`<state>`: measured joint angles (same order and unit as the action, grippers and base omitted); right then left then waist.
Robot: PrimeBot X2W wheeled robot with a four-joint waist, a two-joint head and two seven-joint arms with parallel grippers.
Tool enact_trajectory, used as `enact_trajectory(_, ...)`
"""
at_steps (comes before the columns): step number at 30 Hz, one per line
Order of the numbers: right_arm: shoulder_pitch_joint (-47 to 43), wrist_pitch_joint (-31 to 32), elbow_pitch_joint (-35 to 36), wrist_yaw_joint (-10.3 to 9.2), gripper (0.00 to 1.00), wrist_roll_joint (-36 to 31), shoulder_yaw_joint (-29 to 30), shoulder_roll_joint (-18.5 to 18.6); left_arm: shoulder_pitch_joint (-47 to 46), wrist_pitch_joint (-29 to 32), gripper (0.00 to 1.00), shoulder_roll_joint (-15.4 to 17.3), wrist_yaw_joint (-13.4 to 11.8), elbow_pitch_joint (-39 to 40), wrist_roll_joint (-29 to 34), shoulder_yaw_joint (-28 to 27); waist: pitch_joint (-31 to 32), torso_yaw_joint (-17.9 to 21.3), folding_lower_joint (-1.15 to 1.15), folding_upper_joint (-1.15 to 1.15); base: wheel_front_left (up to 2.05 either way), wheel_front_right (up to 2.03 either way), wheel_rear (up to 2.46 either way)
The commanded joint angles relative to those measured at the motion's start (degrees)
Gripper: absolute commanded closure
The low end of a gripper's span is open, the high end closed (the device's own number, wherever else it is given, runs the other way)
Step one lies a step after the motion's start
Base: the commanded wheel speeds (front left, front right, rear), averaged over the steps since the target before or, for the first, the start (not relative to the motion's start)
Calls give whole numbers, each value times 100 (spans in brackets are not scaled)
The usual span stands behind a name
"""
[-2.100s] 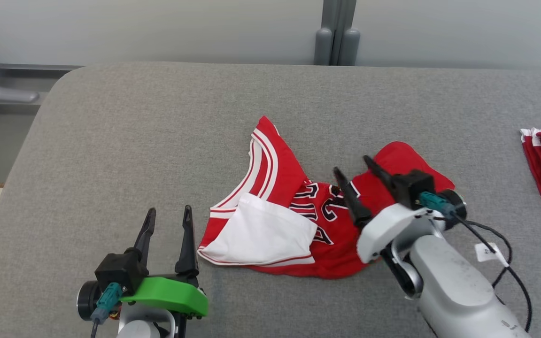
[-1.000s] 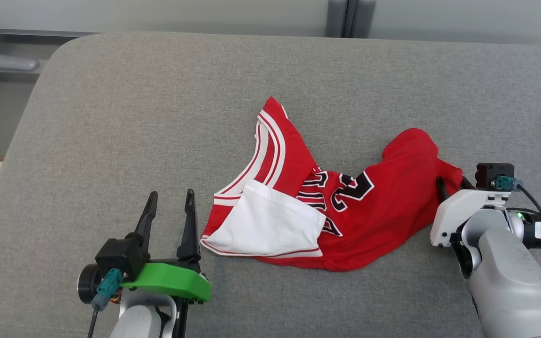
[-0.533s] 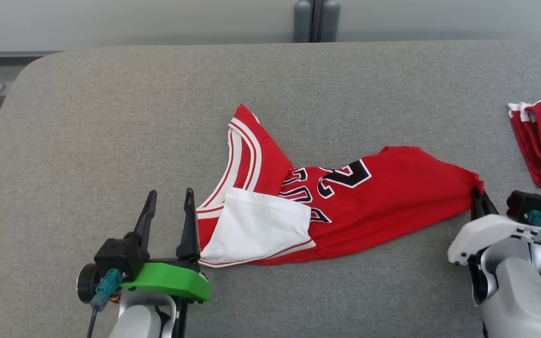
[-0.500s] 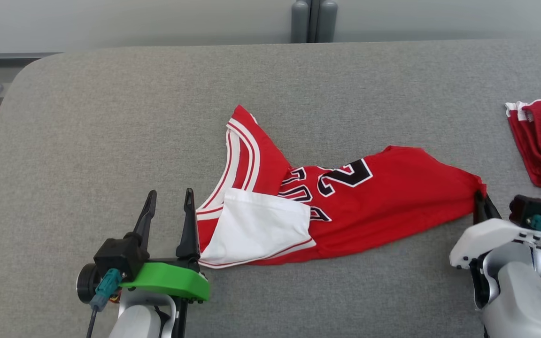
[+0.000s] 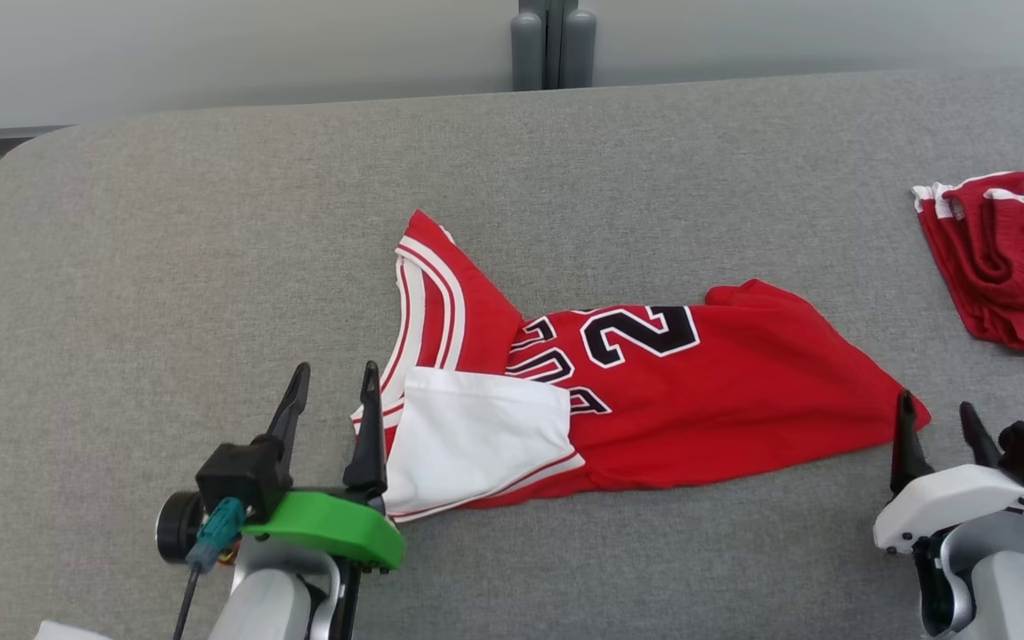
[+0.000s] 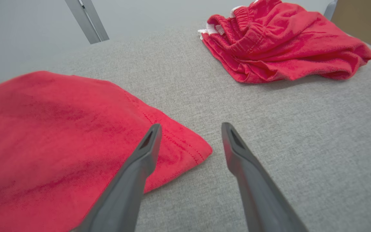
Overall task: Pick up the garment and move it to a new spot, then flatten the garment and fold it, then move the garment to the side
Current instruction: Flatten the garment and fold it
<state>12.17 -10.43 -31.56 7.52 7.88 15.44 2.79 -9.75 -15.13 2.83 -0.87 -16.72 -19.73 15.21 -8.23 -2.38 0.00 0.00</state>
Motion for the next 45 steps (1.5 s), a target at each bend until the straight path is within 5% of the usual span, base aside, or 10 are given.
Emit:
enact_trajectory(1,-74,-32,248,-7,0,-55,70,23,-245,-1,0,12,70,-111,123,77,19,36,0,0,0,0,0)
enact_trajectory(7,-175,104,1667,-7,0,-269,322,16,-1308,577,0,13,286,-1097,-44,864,-43,158,0,0,0,0,0)
enact_trajectory(12,-244,376,2388,-7,0,-236,52,16,-2087,1387,0,18,161,-1943,-497,1312,-161,325,0,0,0,0,0)
enact_trajectory(23,-165,536,2808,-7,0,-139,-318,17,-3286,2354,0,18,-496,-3143,-1547,1600,-450,620,0,0,0,0,0)
enact_trajectory(28,-52,478,2821,-7,0,-144,-428,18,-3632,2547,0,17,-610,-3420,-1966,1804,-617,751,0,0,0,0,0)
enact_trajectory(29,-32,473,2824,-7,0,-167,-431,18,-3670,2533,26,17,-628,-3441,-2038,1862,-640,766,0,0,0,0,0)
enact_trajectory(31,6,455,2833,-7,0,-194,-436,17,-3769,2465,100,18,-695,-3495,-2156,2009,-691,798,0,0,0,0,0)
enact_trajectory(35,55,401,2861,-7,0,-196,-466,17,-3980,2337,100,18,-820,-3655,-2332,2286,-818,853,0,0,0,0,0)
enact_trajectory(45,234,237,2928,-7,0,-116,-618,17,-4776,774,100,19,-981,-4225,-2391,2236,-1113,1008,0,0,0,0,0)
